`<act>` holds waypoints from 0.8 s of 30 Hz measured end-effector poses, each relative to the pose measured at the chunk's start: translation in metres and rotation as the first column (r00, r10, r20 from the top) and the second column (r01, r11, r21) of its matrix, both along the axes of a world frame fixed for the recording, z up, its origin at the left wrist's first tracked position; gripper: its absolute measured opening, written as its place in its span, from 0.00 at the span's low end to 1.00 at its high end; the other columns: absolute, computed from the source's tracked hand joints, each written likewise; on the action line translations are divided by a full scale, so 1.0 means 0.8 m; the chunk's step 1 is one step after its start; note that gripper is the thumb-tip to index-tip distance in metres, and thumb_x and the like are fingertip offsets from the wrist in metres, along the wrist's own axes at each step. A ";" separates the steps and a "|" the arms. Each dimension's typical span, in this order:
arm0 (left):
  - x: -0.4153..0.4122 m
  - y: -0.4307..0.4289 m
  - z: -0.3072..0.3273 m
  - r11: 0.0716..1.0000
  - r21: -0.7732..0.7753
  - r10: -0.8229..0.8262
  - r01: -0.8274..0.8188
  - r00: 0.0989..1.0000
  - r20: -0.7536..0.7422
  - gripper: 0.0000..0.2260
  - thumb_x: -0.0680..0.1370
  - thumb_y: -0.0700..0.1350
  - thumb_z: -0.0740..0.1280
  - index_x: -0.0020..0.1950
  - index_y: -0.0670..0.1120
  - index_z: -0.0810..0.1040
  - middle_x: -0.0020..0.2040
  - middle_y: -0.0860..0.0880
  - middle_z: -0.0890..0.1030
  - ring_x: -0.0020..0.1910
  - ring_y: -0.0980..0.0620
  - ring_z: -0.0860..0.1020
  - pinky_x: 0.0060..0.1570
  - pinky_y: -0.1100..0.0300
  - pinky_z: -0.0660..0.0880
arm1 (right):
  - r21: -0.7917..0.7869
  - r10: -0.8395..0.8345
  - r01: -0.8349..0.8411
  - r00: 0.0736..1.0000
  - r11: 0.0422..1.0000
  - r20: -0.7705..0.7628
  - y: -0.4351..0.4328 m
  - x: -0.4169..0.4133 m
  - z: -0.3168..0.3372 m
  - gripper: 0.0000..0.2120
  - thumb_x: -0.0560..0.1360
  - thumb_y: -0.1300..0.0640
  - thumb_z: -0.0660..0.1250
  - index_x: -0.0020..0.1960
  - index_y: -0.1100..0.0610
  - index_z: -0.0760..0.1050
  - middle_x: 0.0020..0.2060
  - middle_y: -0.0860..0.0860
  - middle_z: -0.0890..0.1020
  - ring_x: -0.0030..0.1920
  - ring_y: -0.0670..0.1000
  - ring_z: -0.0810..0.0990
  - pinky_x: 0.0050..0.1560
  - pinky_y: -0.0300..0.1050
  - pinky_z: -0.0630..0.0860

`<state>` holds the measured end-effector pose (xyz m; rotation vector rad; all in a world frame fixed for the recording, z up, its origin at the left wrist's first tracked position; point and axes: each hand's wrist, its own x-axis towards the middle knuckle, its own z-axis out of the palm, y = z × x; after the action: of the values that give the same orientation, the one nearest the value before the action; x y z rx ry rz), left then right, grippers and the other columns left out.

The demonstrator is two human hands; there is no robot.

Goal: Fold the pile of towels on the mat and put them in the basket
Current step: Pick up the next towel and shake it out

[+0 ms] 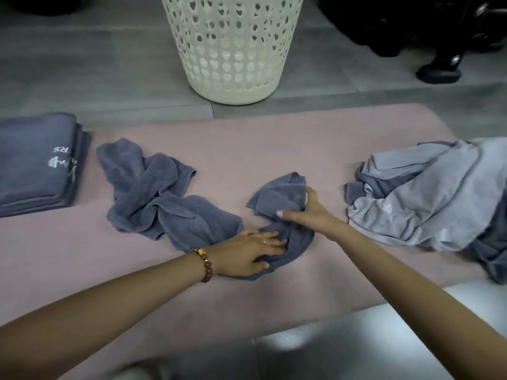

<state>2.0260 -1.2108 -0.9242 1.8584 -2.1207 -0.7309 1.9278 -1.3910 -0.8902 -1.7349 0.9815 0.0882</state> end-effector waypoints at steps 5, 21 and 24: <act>-0.001 -0.002 0.013 0.809 0.073 0.501 -0.583 0.620 -0.605 0.16 0.75 0.37 0.67 0.62 0.44 0.73 0.59 0.48 0.75 0.57 0.55 0.75 0.54 0.64 0.72 | 0.082 -0.126 0.118 0.988 0.990 0.090 0.010 -0.013 -0.006 0.19 0.74 0.68 0.61 0.63 0.58 0.68 0.50 0.56 0.79 0.50 0.53 0.77 0.44 0.39 0.75; -0.017 0.034 0.076 0.913 -0.003 0.263 -0.407 0.595 -0.759 0.11 0.78 0.47 0.59 0.58 0.50 0.76 0.53 0.58 0.80 0.55 0.59 0.77 0.53 0.65 0.73 | -0.504 0.567 -0.528 0.819 0.683 -0.090 -0.001 -0.056 0.079 0.22 0.67 0.60 0.74 0.58 0.48 0.72 0.57 0.49 0.74 0.55 0.43 0.75 0.57 0.45 0.72; -0.014 0.035 0.099 0.912 0.021 0.258 -0.410 0.533 -0.806 0.10 0.78 0.38 0.59 0.52 0.47 0.77 0.47 0.61 0.81 0.48 0.64 0.77 0.49 0.71 0.70 | -0.620 0.691 -0.650 0.686 0.439 -0.229 0.004 -0.051 0.058 0.40 0.65 0.56 0.76 0.72 0.46 0.61 0.73 0.52 0.54 0.73 0.53 0.54 0.70 0.49 0.59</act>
<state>2.0150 -1.1824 -0.8448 1.3667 -1.1484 -0.9925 1.8870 -1.3881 -0.8437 -2.7254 0.1645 0.2215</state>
